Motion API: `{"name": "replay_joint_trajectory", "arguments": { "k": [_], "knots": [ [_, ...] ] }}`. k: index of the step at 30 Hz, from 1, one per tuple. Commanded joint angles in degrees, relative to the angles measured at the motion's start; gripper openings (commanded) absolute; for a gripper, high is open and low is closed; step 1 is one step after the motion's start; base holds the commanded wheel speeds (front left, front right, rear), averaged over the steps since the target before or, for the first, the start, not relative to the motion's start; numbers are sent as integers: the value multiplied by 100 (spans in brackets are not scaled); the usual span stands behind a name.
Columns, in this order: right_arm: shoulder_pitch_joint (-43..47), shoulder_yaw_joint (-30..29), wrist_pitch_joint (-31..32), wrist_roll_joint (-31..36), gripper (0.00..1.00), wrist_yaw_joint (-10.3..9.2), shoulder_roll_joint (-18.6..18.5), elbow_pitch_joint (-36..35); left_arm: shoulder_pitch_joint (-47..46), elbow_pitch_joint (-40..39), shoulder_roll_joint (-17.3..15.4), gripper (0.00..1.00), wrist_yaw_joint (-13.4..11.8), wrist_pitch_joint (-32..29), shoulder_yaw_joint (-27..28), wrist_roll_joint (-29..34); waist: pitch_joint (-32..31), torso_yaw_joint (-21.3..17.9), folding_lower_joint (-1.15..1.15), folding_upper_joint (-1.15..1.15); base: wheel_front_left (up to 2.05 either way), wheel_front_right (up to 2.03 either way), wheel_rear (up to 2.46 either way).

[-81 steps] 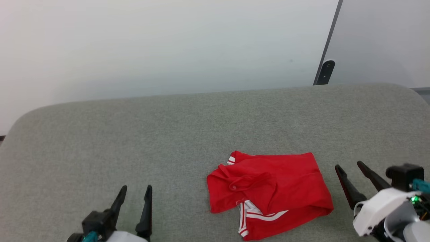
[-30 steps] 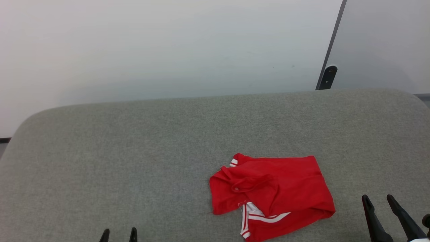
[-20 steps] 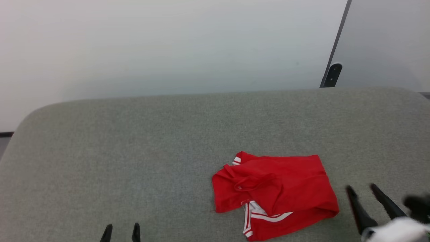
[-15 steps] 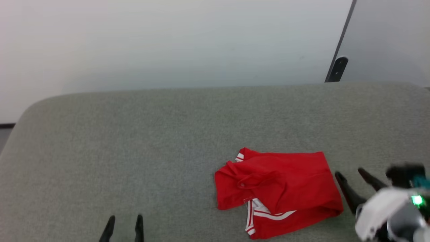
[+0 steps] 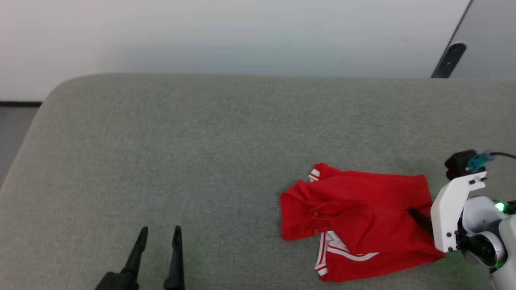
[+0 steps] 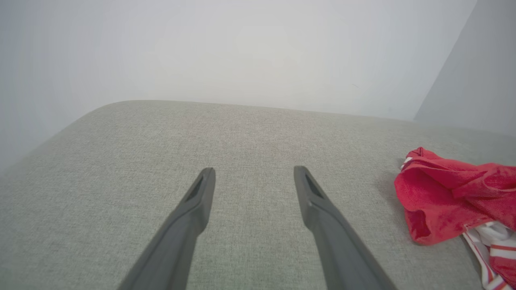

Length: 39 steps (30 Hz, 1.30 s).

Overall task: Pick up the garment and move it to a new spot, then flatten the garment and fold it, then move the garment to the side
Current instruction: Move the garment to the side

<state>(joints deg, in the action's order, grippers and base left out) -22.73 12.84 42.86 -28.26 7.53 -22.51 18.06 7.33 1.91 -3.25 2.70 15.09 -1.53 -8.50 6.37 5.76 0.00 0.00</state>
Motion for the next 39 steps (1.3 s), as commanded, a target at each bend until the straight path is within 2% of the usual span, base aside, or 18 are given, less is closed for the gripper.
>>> {"name": "replay_joint_trajectory", "arguments": {
  "k": [1,8,12,19,20,21,22,23,32,36,39],
  "knots": [
    [-72,90,152,-69,100,-9,-29,103,-96,9,15,100,19,4,-18,12,201,175,0,0,0,0,0],
    [-40,194,290,92,100,-10,-88,491,-275,59,31,100,40,4,-82,-27,434,323,0,0,0,0,0],
    [123,323,410,55,100,-10,53,755,-317,95,37,100,54,4,-115,-52,499,357,0,0,0,0,0],
    [234,530,472,-61,100,-8,87,939,-360,151,41,100,63,4,-138,-43,499,387,0,0,0,0,0],
    [231,551,453,-88,60,-7,87,937,-360,151,41,100,57,4,-133,-39,494,385,0,0,0,0,0],
    [231,551,453,-88,60,-7,87,937,-360,151,41,100,57,4,-133,-39,494,385,0,0,0,0,0],
    [208,577,402,-127,17,-5,74,928,-356,142,42,100,49,4,-126,-55,486,375,0,0,0,0,0],
    [199,565,358,-149,0,-5,73,926,-353,140,41,100,49,4,-125,-64,479,368,0,0,0,0,0],
    [107,173,-101,-331,0,-10,151,915,-354,148,42,100,40,4,-122,-111,405,238,0,0,0,0,0],
    [42,66,-424,-499,0,-10,210,773,-356,115,41,100,76,3,-111,-133,414,63,0,0,0,0,0],
    [-29,-13,-613,-553,0,-11,93,654,-425,92,40,100,103,3,-108,-140,458,-104,0,0,0,0,0]
  ]
}}
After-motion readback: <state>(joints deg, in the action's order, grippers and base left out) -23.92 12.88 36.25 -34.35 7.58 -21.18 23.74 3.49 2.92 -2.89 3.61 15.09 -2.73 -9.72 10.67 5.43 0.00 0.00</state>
